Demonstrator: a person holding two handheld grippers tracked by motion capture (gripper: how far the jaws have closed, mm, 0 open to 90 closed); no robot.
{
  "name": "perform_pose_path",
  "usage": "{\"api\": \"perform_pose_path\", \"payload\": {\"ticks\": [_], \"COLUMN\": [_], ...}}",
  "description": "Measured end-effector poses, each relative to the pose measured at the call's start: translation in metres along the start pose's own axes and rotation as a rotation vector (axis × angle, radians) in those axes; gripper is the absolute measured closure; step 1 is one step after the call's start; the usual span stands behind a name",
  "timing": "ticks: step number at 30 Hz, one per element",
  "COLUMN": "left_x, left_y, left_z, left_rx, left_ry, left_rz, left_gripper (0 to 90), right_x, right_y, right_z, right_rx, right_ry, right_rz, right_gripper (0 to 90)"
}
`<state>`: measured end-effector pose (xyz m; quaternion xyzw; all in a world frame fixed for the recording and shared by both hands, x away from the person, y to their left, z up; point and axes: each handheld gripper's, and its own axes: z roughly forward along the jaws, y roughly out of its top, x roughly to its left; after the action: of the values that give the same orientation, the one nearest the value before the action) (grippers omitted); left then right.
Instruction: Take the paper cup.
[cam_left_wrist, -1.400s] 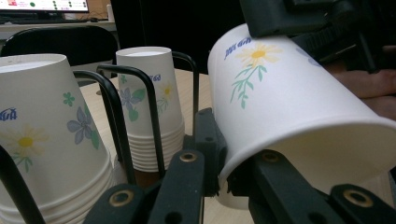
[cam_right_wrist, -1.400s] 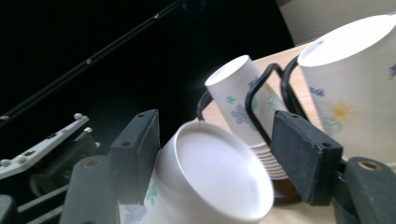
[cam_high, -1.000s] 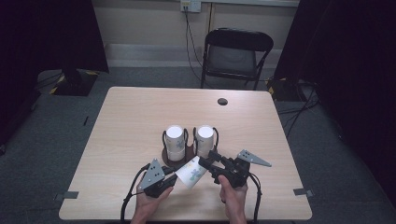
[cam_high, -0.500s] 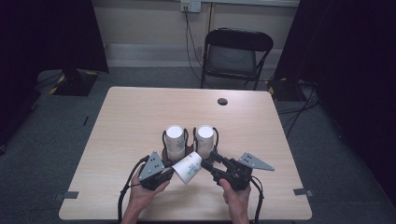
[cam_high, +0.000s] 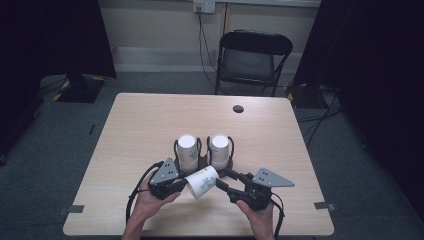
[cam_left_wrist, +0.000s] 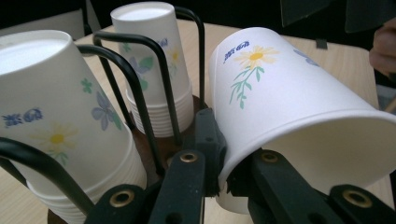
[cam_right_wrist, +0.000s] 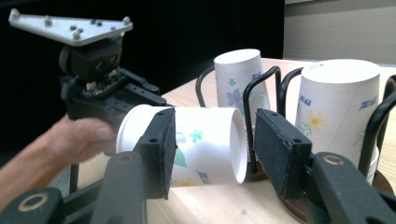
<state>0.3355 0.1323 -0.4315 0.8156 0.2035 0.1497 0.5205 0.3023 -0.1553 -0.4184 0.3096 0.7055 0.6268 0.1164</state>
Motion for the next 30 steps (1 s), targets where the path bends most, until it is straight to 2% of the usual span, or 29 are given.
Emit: {"api": "perform_pose_path", "payload": {"ticks": [3, 6, 10, 12, 14, 17, 18, 19, 20, 22, 23, 24, 25, 26, 27, 29, 30], "left_x": [0.0, 0.002, 0.004, 0.006, 0.008, 0.008, 0.008, 0.008, 0.008, 0.009, 0.009, 0.009, 0.009, 0.009, 0.009, 0.011, 0.013], "left_y": [0.003, 0.006, 0.01, 0.013, 0.017, 0.018, 0.019, 0.019, 0.02, 0.021, 0.021, 0.023, 0.023, 0.023, 0.024, 0.024, 0.024], "left_z": [0.002, 0.004, 0.006, 0.007, 0.008, 0.009, 0.011, 0.011, 0.012, 0.012, 0.012, 0.014, 0.014, 0.014, 0.014, 0.015, 0.017], "left_rx": [0.056, 0.096, 0.135, 0.149, 0.168, 0.181, 0.18, 0.18, 0.19, 0.183, 0.183, 0.204, 0.204, 0.202, 0.21, 0.218, 0.227], "left_ry": [-0.013, -0.031, -0.039, -0.056, -0.067, -0.062, -0.075, -0.075, -0.075, -0.081, -0.08, -0.09, -0.09, -0.089, -0.096, -0.105, -0.098], "left_rz": [0.035, 0.051, 0.063, 0.064, 0.073, 0.091, 0.097, 0.097, 0.092, 0.085, 0.076, 0.079, 0.079, 0.069, 0.067, 0.053, 0.047], "left_gripper": [86.1, 86.2, 86.6, 86.7, 86.8, 86.8, 86.7, 86.7, 86.7, 86.7, 86.7, 86.7, 86.7, 86.7, 86.7, 86.7, 86.8], "right_x": [0.004, 0.01, 0.019, 0.021, 0.024, 0.026, 0.027, 0.027, 0.028, 0.028, 0.028, 0.026, 0.026, 0.027, 0.027, 0.028, 0.029], "right_y": [0.0, 0.0, 0.001, 0.001, 0.001, 0.003, 0.003, 0.003, 0.004, 0.005, 0.005, 0.004, 0.004, 0.003, 0.003, 0.002, 0.001], "right_z": [0.003, 0.006, 0.01, 0.012, 0.015, 0.019, 0.02, 0.02, 0.022, 0.023, 0.024, 0.027, 0.027, 0.029, 0.029, 0.03, 0.032], "right_rx": [0.024, 0.066, 0.1, 0.113, 0.138, 0.153, 0.157, 0.157, 0.165, 0.169, 0.179, 0.198, 0.198, 0.224, 0.224, 0.238, 0.257], "right_ry": [0.008, 0.013, 0.024, 0.028, 0.007, 0.013, 0.014, 0.014, 0.016, 0.009, -0.008, -0.013, -0.013, -0.019, -0.019, -0.023, -0.031], "right_rz": [-0.044, -0.107, -0.173, -0.199, -0.23, -0.281, -0.294, -0.294, -0.331, -0.345, -0.356, -0.369, -0.369, -0.41, -0.41, -0.45, -0.492], "right_gripper": [49.7, 48.8, 45.4, 41.6, 36.3, 32.5, 31.9, 31.9, 29.3, 28.4, 26.3, 24.6, 24.6, 22.9, 22.9, 21.8, 21.4]}}
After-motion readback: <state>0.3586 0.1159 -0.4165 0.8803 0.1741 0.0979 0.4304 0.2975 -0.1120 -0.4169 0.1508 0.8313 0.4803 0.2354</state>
